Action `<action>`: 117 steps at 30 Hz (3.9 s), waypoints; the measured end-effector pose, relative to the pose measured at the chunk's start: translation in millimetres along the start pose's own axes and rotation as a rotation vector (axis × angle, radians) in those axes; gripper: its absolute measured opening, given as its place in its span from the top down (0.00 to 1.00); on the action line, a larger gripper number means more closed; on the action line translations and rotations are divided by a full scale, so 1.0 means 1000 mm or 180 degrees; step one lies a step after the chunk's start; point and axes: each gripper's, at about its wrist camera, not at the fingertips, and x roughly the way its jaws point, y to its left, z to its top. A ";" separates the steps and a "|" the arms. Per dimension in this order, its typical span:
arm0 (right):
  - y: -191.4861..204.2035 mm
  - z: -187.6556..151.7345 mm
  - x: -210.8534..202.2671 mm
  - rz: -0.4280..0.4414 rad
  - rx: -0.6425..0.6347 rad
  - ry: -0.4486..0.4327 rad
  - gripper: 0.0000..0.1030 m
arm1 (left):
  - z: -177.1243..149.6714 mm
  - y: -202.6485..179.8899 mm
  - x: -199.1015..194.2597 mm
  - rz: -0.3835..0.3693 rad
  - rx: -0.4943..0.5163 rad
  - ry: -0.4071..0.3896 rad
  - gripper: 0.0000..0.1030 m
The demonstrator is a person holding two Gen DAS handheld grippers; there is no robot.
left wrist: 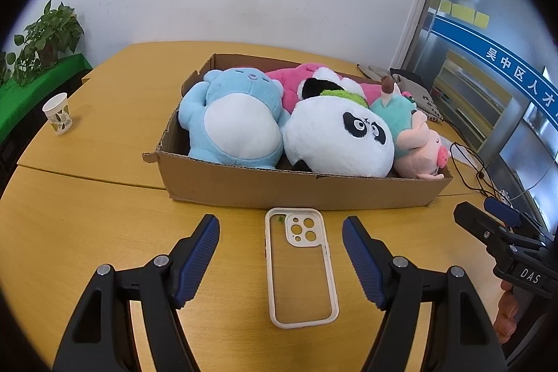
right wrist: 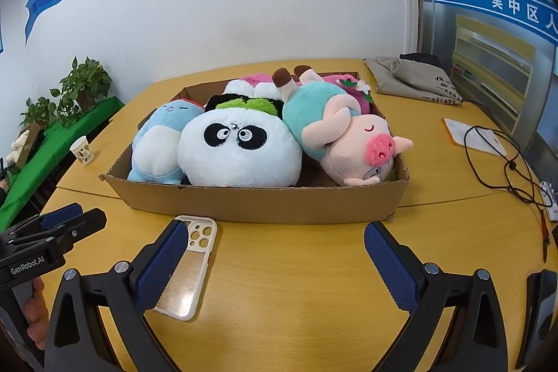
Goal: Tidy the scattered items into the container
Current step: 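Move both grippers down to the clear phone case on the table, then close the right gripper on the phone case rim and lift it, then carry the phone case over the box and open the right gripper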
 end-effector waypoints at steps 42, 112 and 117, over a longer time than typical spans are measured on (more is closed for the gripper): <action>0.063 -0.063 0.129 0.0404 -0.0217 0.0859 0.45 | -0.070 0.010 0.088 0.0189 0.0069 0.0914 0.87; 0.037 0.074 0.055 0.0459 -0.1000 -0.0038 0.88 | 0.062 -0.040 0.017 -0.0251 0.0493 0.0266 0.93; 0.032 0.141 0.072 0.0433 -0.1151 -0.0215 0.87 | 0.122 -0.046 0.039 -0.0270 0.0539 0.0101 0.94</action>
